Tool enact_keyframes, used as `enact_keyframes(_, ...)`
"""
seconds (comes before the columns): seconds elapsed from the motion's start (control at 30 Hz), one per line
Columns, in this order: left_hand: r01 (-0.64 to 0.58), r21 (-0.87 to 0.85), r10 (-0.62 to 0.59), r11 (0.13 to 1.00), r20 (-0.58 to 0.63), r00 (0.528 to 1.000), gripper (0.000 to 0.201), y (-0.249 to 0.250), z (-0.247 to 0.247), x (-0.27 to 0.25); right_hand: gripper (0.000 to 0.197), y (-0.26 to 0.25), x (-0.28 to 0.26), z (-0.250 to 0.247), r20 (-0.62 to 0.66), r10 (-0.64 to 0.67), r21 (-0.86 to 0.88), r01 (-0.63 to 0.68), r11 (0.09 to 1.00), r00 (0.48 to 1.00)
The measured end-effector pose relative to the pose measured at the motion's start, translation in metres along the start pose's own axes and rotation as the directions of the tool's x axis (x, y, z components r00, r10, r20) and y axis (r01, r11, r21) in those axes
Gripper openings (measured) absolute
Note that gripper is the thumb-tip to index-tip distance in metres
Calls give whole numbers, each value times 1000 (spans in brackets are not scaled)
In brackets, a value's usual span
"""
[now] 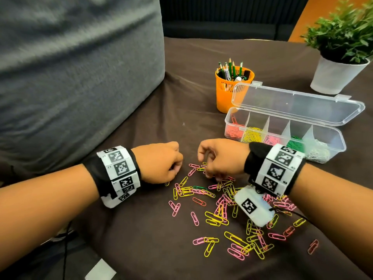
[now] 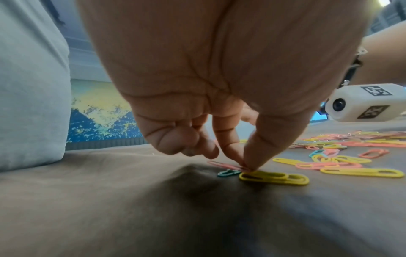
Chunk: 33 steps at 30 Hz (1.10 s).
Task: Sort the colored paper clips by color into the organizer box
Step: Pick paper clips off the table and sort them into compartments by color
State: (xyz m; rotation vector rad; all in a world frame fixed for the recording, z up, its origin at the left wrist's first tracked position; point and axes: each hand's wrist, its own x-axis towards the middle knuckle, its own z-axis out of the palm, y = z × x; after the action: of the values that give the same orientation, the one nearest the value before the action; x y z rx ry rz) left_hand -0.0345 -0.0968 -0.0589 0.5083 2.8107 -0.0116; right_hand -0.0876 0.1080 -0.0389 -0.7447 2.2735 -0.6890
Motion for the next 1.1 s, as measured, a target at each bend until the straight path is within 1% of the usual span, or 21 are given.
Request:
enact_keyframes(0.03, 2, -20, -2, 1000, 8, 1000, 3, -1, -1, 1, 24, 0, -2, -2, 2, 15, 62, -16, 998, 1000)
enact_keyframes(0.07, -5, -45, 5, 999, 8, 1000, 3, -3, -1, 1, 21, 0, -2, 0, -1, 22, 64, -22, 998, 1000)
enact_keyframes(0.1, -9, -66, 9, 998, 7, 1000, 3, -5, -3, 2, 16, -2, -3, 1, -10, 13, -15, -14, 1000, 1000)
enact_keyframes(0.13, -12, -82, 12, 997, 6, 1000, 1, -7, -3, 4, 11, -4, -3, 5, -15, -1, -152, -2, 988, 1000)
enact_keyframes(0.2, -2, -84, 3, 996, 14, 1000, 7, -8, -4, 7, 7, -10, -3, 15, 15, -5, -403, 11, 915, 1000)
enact_keyframes(0.27, 19, -65, -18, 998, 15, 1000, 14, -8, -3, 8, 14, -12, -2, 24, 37, 9, -527, 12, 850, 999)
enact_keyframes(0.33, 24, -45, -24, 999, 5, 1000, 17, -6, -3, 8, 20, -14, -3, 29, 24, 3, -589, 12, 808, 1000)
enact_keyframes(0.47, 2, -1, -2, 1000, -21, 1000, 12, -7, -3, 4, 17, -16, -10, 35, 21, -40, -618, 44, 785, 999)
enact_keyframes(0.53, -13, 46, 14, 999, -28, 1000, 12, -4, -2, 3, 13, -17, -14, 39, 53, -48, -641, 71, 765, 997)
enact_keyframes(0.63, -7, 102, 7, 995, -6, 1000, 9, 0, 2, 3, 14, -18, -17, 44, 93, -33, -653, 86, 752, 995)
enact_keyframes(0.7, 2, 42, -2, 999, 17, 1000, 9, 1, 3, 3, 17, -16, -18, 44, 106, -32, -628, 91, 773, 994)
enact_keyframes(0.77, -18, -75, 19, 997, 9, 1000, 8, -1, 0, 4, 17, -12, -19, 41, 123, -55, -582, 117, 805, 991)
enact_keyframes(0.83, -8, -270, -4, 963, -42, 999, 7, -3, -6, 6, 13, -4, -21, 33, 119, -59, -431, 105, 896, 991)
enact_keyframes(0.87, 10, -402, -42, 916, -71, 997, 8, -5, -9, 6, 16, 1, -24, 27, 112, -65, -284, 94, 954, 992)
enact_keyframes(0.9, 29, -559, -94, 829, -89, 992, 10, -6, -11, 6, 17, 8, -28, 19, 94, -84, -74, 91, 993, 992)
enact_keyframes(0.93, 37, -713, -153, 700, -100, 983, 12, -6, -13, 5, 14, 16, -33, 10, 54, -108, 190, 96, 977, 993)
enact_keyframes(0.97, 22, -842, -212, 539, -110, 971, 11, -6, -13, 4, 10, 24, -38, -1, -10, -113, 461, 105, 881, 994)
enact_keyframes(1.0, -3, -931, -258, 365, -104, 961, 11, -5, -13, 3, 7, 33, -43, -13, -90, -88, 667, 125, 734, 992)
enact_keyframes(1.03, -26, -977, -283, 212, -87, 955, 14, -4, -12, 3, 6, 44, -48, -24, -172, -39, 779, 160, 606, 984)
enact_keyframes(1.07, -39, -994, -289, 97, -66, 955, 17, -2, -13, 3, 9, 53, -53, -33, -249, 23, 821, 199, 535, 968)
enact_keyframes(1.1, -39, -999, -283, 4, -38, 958, 21, 1, -14, 4, 15, 62, -57, -42, -312, 79, 832, 232, 504, 947)
